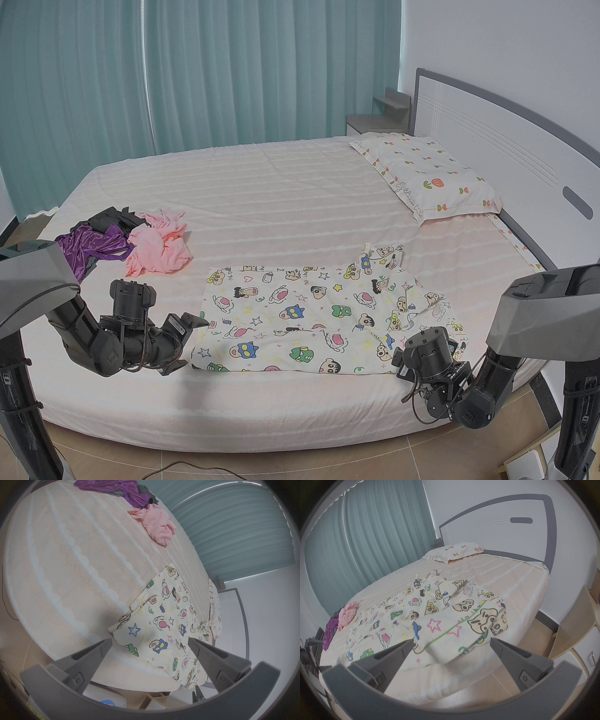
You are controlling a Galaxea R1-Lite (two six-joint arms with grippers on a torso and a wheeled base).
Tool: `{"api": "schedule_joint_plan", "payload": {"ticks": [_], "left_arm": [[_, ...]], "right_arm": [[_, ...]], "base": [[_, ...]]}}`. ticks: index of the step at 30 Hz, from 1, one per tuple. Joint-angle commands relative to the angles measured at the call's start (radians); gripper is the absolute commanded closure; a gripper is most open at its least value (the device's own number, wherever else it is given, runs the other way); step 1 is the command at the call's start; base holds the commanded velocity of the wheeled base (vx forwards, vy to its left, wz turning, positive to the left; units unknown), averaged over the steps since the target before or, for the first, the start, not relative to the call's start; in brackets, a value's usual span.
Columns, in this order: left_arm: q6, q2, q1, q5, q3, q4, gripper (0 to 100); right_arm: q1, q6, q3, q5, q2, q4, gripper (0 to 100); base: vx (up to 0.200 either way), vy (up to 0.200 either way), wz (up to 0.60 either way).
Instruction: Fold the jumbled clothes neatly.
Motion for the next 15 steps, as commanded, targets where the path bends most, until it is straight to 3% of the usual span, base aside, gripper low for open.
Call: {"api": "schedule_joint_plan", "payload": {"ticks": [1,6,8,13,15], "left_arm": [[0.000,0.002,0.000,-0.001,0.002,0.000,0],[0.000,0.000,0.000,-0.003,0.002,0.000,0],[0.000,0.000,0.000,-0.003,0.000,0.000,0],[0.000,0.000,0.000,-0.004,0.003,0.000,0],[0.001,0.000,0.000,-0.004,0.005,0.000,0]], "right_arm": [[0.023,0.024,0.084,0.029,-0.057,-0.005,0],[0.004,0.036,0.182,0.111,-0.184,-0.003,0],[-0.023,0.035,0.234,0.176,-0.270,0.003,0],[-0.109,0.024,0.268,0.257,-0.344,0.003,0],[-0.181,0.005,0.274,0.303,-0.361,-0.003,0]], "base": [[0.000,0.000,0.00],[0.000,0.000,0.00],[0.000,0.000,0.00],[0.000,0.000,0.00],[0.000,0.000,0.00]]}}
